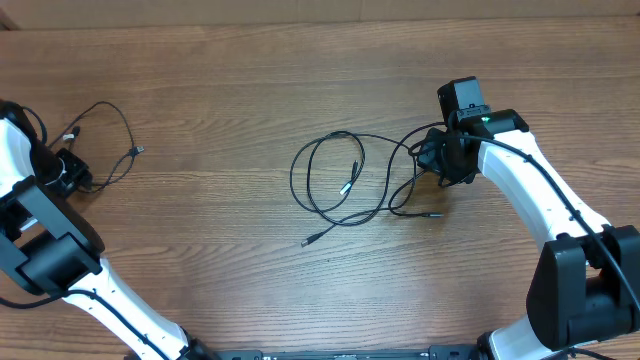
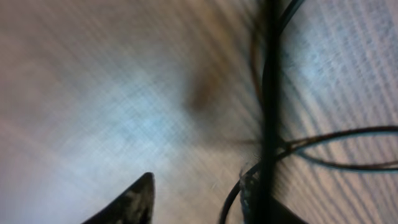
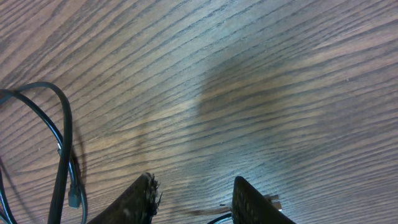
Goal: Untangle cables
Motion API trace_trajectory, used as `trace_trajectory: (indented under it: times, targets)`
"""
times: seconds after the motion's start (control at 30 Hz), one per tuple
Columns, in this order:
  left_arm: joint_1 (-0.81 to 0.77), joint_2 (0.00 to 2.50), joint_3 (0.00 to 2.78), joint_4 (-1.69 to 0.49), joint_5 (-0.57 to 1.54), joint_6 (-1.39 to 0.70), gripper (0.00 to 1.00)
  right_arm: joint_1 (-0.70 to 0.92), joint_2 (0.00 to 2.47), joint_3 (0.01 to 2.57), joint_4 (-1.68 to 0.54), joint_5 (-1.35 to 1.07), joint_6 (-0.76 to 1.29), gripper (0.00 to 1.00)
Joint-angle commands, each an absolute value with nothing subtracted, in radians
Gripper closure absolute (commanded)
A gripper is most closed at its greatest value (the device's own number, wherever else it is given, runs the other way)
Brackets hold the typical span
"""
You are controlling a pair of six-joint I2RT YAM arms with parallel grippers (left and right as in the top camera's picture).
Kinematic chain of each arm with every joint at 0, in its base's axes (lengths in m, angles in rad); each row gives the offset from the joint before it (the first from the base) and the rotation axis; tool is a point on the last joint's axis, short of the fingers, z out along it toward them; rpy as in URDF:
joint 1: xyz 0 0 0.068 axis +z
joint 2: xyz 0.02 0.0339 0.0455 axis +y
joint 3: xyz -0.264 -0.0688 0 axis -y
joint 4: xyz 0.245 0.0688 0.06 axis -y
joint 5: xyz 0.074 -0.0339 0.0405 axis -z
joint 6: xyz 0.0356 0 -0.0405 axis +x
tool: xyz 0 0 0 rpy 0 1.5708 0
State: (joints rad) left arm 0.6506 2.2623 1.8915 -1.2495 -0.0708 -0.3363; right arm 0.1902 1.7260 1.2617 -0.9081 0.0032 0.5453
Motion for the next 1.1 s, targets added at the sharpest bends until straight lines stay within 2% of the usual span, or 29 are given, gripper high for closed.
trace_trajectory:
  times: [0.0,0.13,0.27,0.53,0.63,0.7,0.8,0.83,0.97,1.07]
  targets:
    - [0.661,2.26,1.996,-1.298,-0.128,-0.454,0.45,0.19,1.713,1.269,-0.905,-0.002,0.54,0.61]
    - [0.659,2.26,2.126,-1.352,-0.036,-0.428,0.39,0.19,1.714,1.269,-0.903,-0.002,0.54,0.6]
    - [0.655,2.26,2.234,-1.388,0.086,-0.388,0.38,0.19,1.714,1.269,-0.903,-0.002,0.54,0.6]
    - [0.543,2.259,2.339,-1.386,0.486,-0.221,0.37,0.191,1.713,1.269,-0.885,-0.043,0.516,0.62]
    - [0.458,2.259,2.338,-1.388,0.5,-0.151,0.35,0.19,1.713,1.269,-0.842,-0.25,0.334,0.6]
    - [0.392,2.259,2.338,-1.388,0.498,-0.108,0.31,0.191,1.713,1.269,-0.825,-0.452,0.175,0.52]
    - [0.29,2.259,2.338,-1.386,0.495,-0.051,0.25,0.191,1.714,1.269,-0.825,-0.598,0.072,0.44]
    - [0.241,2.259,2.338,-1.383,0.479,-0.043,0.22,0.19,1.714,1.269,-0.824,-0.58,0.073,0.4]
    - [0.106,2.26,2.338,-1.375,0.384,-0.044,0.18,0.19,1.714,1.269,-0.833,-0.399,0.121,0.39]
    - [0.002,2.263,2.338,-1.371,0.339,-0.043,0.13,0.188,1.714,1.269,-0.853,-0.229,0.236,0.37]
